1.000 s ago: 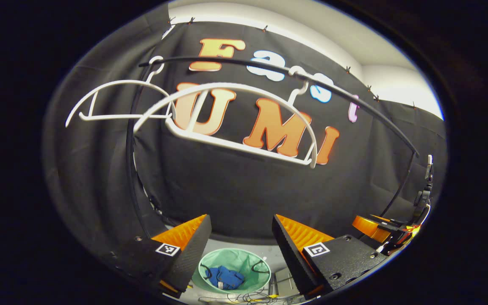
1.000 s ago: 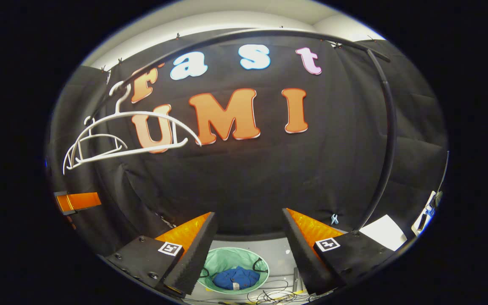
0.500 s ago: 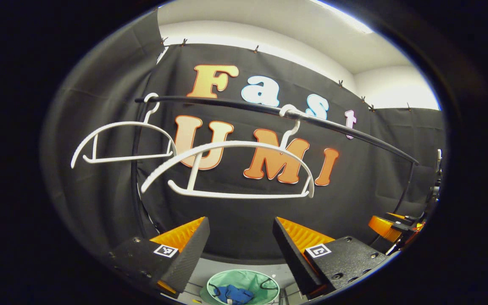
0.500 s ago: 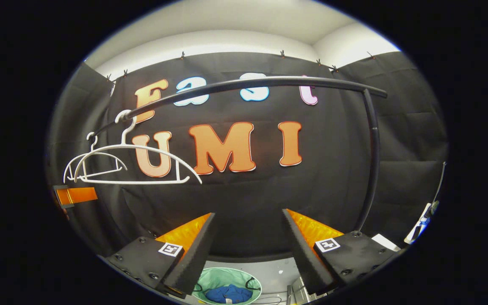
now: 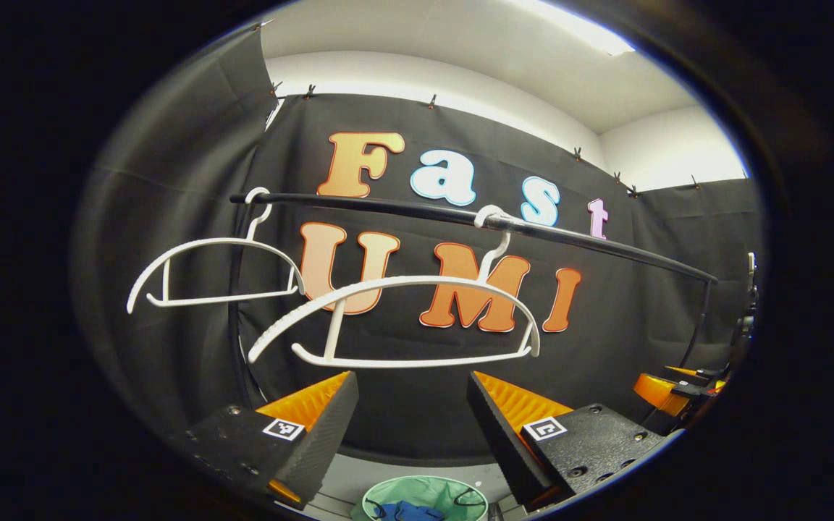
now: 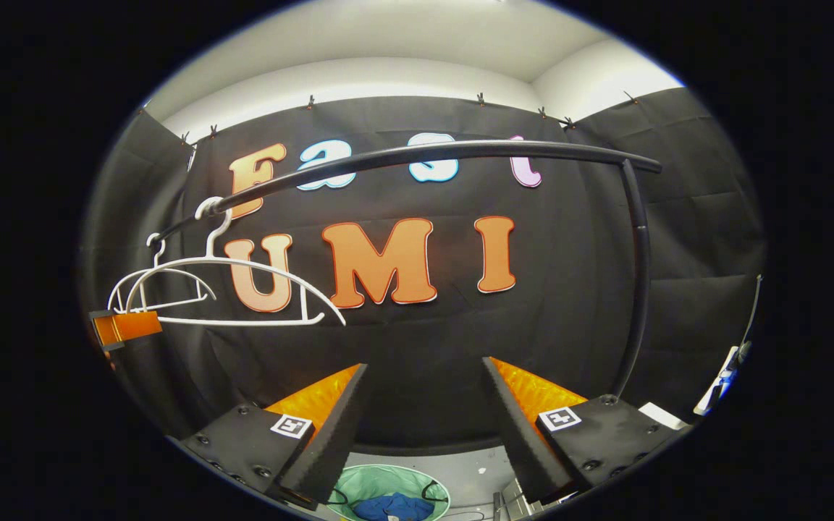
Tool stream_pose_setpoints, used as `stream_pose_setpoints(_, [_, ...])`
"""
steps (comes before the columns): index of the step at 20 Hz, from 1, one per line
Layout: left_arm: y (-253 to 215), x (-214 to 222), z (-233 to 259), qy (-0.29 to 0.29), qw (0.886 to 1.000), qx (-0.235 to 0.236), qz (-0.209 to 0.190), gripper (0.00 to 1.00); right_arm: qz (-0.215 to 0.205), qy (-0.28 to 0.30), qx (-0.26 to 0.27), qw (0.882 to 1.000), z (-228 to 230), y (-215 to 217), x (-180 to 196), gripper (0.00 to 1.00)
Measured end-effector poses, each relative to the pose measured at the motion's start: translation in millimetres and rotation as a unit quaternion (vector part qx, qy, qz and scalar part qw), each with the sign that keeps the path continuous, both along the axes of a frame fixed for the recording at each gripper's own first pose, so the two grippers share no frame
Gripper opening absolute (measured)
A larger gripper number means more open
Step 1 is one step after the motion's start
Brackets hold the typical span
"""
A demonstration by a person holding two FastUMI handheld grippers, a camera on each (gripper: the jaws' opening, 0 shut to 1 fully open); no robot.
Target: Grasp the clothes on the hanger with both hands and then place them into the laundry hamper below.
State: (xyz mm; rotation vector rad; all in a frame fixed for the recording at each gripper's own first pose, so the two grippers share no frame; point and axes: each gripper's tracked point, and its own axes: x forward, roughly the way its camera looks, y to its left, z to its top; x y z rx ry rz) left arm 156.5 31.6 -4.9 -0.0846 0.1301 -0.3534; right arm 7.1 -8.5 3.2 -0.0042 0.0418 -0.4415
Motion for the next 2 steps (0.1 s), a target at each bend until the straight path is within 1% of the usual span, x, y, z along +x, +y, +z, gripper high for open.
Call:
stream_pose_setpoints(1, [0.4,0.6,1.1,-0.002,1.0,0.001,0.0,0.95,0.001,-0.001,0.0,1.0,0.0,0.7,0.6,0.9])
stream_pose_setpoints(2, [0.6,0.6,1.8,-0.004,1.0,0.002,0.001,0.92,0.0,-0.002,0.0,1.0,0.6,-0.8,0.9,0.9])
